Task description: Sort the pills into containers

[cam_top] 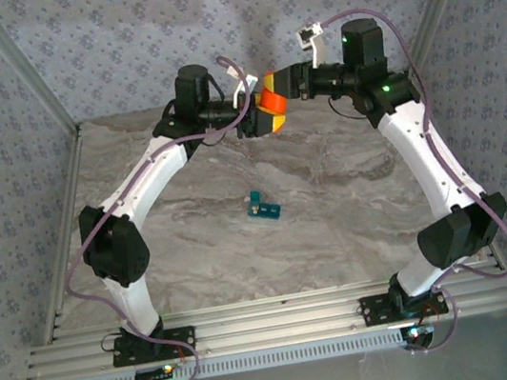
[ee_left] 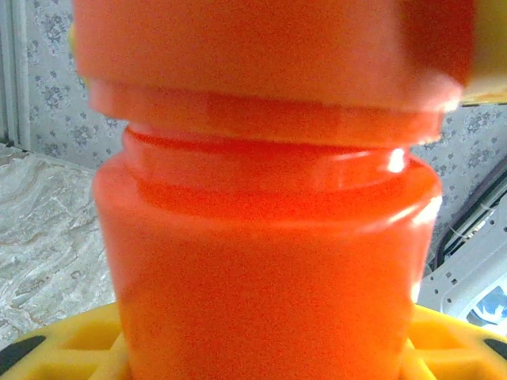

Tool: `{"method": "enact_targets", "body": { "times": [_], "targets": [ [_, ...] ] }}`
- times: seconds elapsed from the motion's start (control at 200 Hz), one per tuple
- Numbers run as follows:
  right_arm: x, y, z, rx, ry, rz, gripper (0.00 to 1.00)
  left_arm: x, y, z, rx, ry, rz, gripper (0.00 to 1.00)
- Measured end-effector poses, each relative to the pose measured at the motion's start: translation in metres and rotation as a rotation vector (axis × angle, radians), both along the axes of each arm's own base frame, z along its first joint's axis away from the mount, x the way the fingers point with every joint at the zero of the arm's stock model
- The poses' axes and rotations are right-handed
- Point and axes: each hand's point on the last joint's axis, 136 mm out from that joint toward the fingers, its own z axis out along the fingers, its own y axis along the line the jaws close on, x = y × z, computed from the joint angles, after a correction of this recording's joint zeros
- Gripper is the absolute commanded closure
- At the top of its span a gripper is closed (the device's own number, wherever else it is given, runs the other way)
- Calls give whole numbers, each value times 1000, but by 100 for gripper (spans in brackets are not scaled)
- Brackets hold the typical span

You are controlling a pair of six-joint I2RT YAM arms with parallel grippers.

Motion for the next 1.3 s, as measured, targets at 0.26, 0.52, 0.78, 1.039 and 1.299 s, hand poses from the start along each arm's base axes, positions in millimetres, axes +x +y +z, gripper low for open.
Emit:
{"method": "enact_targets", "body": {
  "times": [0.26,0.52,0.78,1.039,1.299],
  "targets": [
    [-1,-1,-5,-28,63,-18,77,-2,1,-5,27,-6,-5,100],
    [2,0,-12,-59,88,-58,73,0,2,-10,47,0,9,100],
    [8,-3,-18,-53,115,-109,65,5,1,-17,67,15,35,100],
    [9,-5,-17,-34,123,-157,59,8,1,-17,64,8,44,100],
    [10,-5,-9,-3,112,-184,41,11,-1,-9,38,-21,51,100]
  ]
}}
